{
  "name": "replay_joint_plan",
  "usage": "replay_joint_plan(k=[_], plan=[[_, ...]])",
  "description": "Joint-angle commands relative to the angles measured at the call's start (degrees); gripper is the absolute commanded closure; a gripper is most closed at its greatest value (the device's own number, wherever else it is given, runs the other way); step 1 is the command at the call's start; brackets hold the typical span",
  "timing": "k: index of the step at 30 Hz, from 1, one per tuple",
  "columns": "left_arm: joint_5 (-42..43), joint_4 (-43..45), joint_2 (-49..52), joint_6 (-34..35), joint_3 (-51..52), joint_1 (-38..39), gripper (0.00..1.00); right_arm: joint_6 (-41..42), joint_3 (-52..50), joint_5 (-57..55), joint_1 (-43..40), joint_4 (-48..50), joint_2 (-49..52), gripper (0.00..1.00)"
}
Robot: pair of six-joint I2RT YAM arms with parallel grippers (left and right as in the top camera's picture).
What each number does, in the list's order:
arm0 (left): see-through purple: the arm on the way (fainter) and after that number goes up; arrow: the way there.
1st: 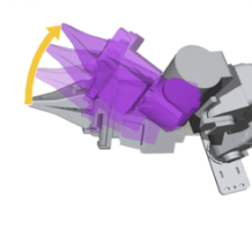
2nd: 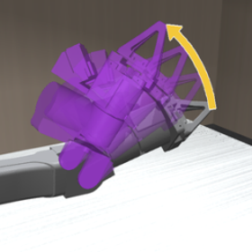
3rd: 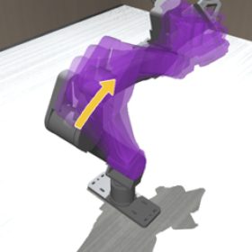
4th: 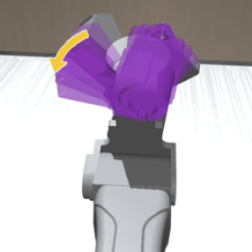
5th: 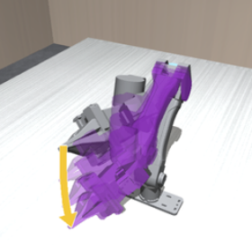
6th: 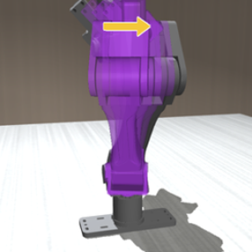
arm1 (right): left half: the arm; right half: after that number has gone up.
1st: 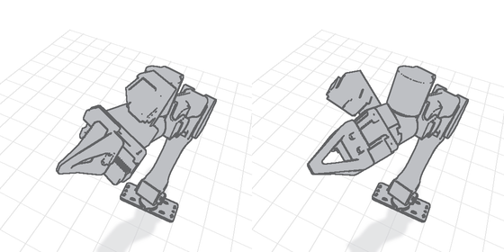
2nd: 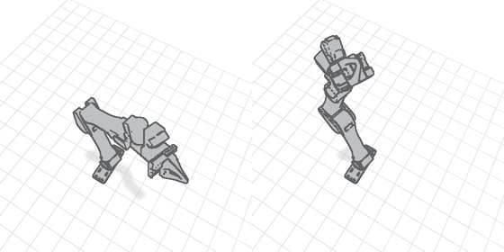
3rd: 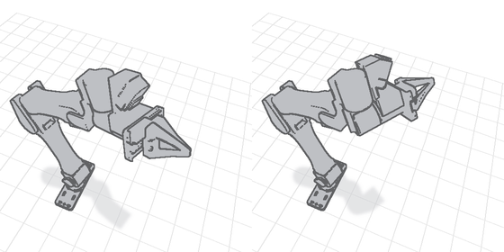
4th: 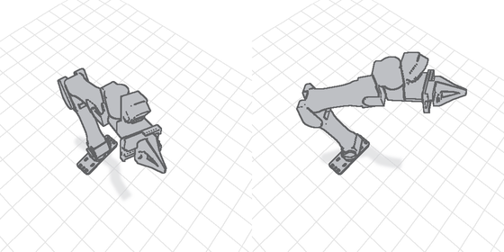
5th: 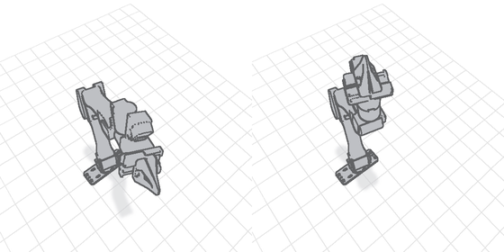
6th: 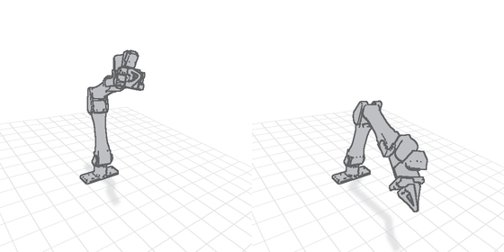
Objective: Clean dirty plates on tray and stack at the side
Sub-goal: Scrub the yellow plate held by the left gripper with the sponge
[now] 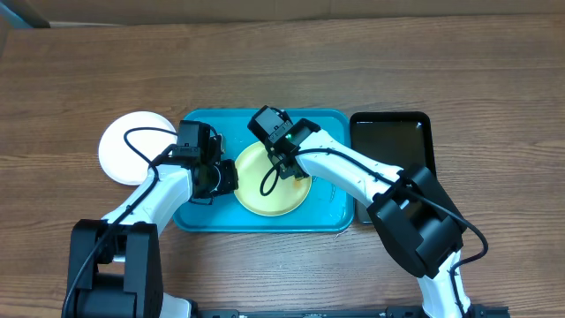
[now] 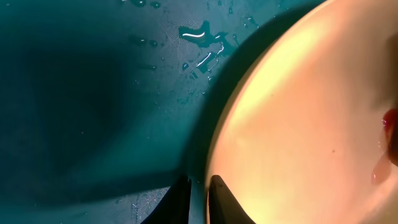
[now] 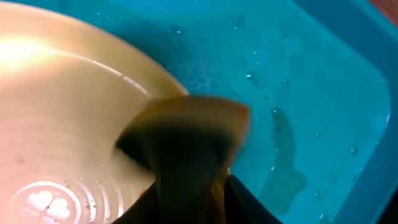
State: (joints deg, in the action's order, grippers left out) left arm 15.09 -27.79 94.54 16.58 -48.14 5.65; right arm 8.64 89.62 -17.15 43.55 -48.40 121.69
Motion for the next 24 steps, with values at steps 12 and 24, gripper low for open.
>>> replay_joint_plan(k=[12, 24], plan=[[1.07, -0.04, 0.61, 0.11, -0.02, 0.48, 0.85, 0.83, -5.29, 8.41, -0.17, 3.41, -0.13, 0.96], [1.07, -0.02, 0.59, 0.13, -0.02, 0.48, 0.85, 2.01, -3.26, 30.29, -1.70, 4.17, -0.44, 0.96]])
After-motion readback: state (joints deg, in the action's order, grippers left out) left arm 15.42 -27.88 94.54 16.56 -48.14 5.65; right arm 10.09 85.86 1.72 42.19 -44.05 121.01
